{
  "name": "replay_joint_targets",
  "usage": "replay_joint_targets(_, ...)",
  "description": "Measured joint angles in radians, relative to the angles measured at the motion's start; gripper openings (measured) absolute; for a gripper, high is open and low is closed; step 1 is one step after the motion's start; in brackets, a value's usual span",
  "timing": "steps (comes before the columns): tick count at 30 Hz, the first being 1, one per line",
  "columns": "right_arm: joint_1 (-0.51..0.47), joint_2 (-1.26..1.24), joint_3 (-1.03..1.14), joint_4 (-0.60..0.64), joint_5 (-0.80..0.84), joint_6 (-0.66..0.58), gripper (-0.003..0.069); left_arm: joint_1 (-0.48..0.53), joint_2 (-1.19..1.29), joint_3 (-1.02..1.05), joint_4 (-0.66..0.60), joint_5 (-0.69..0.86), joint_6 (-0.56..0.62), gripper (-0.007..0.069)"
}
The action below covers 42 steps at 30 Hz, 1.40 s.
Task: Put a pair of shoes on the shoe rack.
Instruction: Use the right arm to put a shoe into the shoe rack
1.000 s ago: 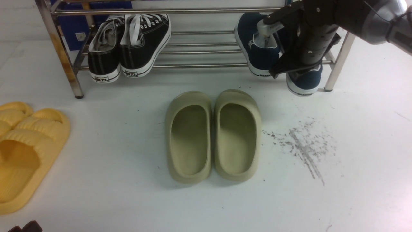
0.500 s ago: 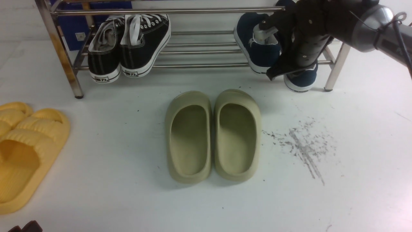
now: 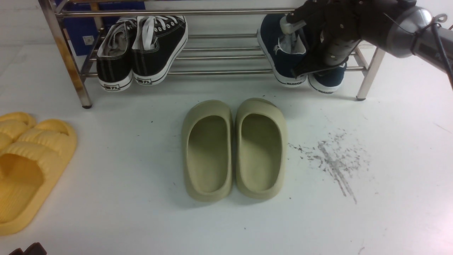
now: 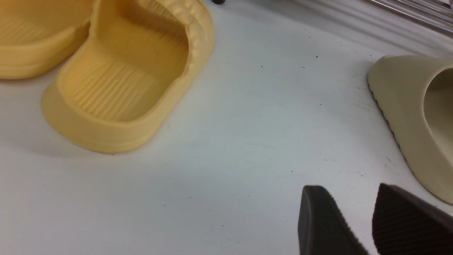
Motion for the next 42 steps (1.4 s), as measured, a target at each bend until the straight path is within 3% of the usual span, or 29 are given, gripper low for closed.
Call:
replay_joint_targets(7, -0.008, -0.013, -0.009, -0.008, -0.003, 0.041, 0.0432, 0.000, 0.000, 0.000, 0.000, 0.000, 0.000, 0.0237)
replay_joint_targets(15, -0.008, -0.072, -0.009, 0.027, 0.063, 0.047, 0.0444, 0.000, 0.000, 0.000, 0.000, 0.000, 0.000, 0.0237)
replay_joint_targets(21, -0.008, -0.110, -0.010, 0.040, 0.220, 0.037, 0.0338, 0.000, 0.000, 0.000, 0.000, 0.000, 0.000, 0.0237)
replay_joint_targets(25, -0.008, -0.141, -0.010, 0.078, 0.321, -0.014, 0.0196, 0.000, 0.000, 0.000, 0.000, 0.000, 0.000, 0.0237)
replay_joint_targets(26, -0.008, -0.141, -0.010, 0.078, 0.321, -0.014, 0.0196, 0.000, 0.000, 0.000, 0.000, 0.000, 0.000, 0.0237)
replay_joint_targets(28, -0.008, -0.156, -0.011, 0.141, 0.373, -0.049, 0.0075, 0.000, 0.000, 0.000, 0.000, 0.000, 0.000, 0.0237)
replay_joint_targets(31, -0.008, -0.150, -0.011, 0.211, 0.379, -0.071, -0.0001, 0.000, 0.000, 0.000, 0.000, 0.000, 0.000, 0.0237)
replay_joint_targets(35, -0.008, -0.109, -0.011, 0.227, 0.302, -0.080, -0.0003, 0.000, 0.000, 0.000, 0.000, 0.000, 0.000, 0.0237)
replay_joint_targets(42, -0.008, 0.000, -0.011, 0.120, 0.195, -0.004, -0.0002, 0.000, 0.000, 0.000, 0.000, 0.000, 0.000, 0.0237)
